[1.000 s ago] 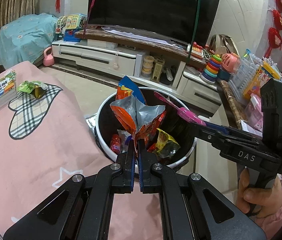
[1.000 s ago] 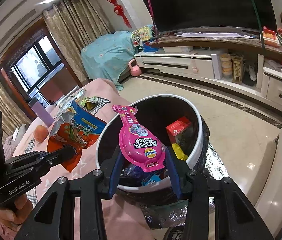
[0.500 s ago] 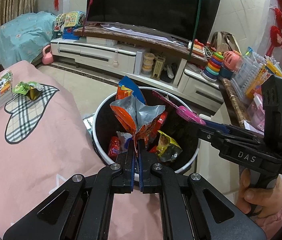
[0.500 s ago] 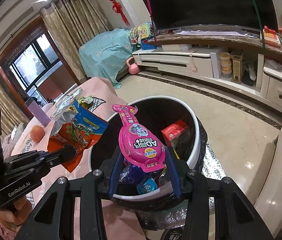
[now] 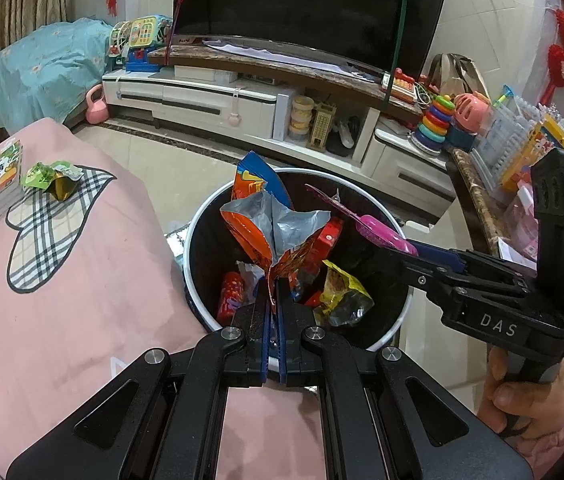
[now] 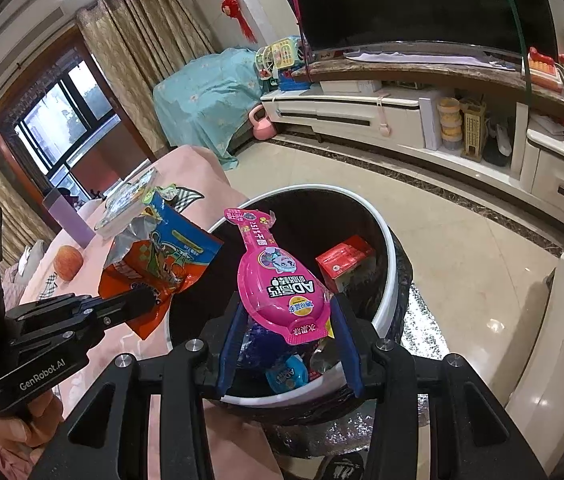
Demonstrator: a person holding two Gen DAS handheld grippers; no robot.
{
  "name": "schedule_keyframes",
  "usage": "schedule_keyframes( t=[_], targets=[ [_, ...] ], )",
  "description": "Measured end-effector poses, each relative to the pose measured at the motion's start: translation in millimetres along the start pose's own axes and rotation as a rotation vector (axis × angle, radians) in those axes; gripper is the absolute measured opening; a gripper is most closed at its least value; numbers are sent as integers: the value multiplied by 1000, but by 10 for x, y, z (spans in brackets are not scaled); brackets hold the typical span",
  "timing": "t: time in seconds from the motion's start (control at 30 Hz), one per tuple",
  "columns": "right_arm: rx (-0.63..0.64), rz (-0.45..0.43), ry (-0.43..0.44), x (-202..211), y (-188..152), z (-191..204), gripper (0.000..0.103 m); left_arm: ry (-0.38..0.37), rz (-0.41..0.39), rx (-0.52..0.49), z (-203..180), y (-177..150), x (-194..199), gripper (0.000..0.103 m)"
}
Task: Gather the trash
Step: 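Lower both items into the bin and open both tools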
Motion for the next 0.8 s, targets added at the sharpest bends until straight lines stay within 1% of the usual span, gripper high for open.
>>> schedule_keyframes(
  t=[0.2, 0.8],
  targets=[
    [4, 3, -7, -19, 39, -27, 43, 6, 8, -6, -20, 0, -44, 2],
    [15, 28, -25, -67, 12, -67, 43, 28, 28, -15, -14, -6, -132, 2]
  ],
)
Point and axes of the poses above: each gripper's, at about its wrist camera, not at the fingertips, and x roughly against the way its jaws point, z to its left, y to its top, the point moved 8 cm from there along -x, roughly the way its jaws point, and after that the axes turned 10 degrees about -z, right-handed, at the moved point
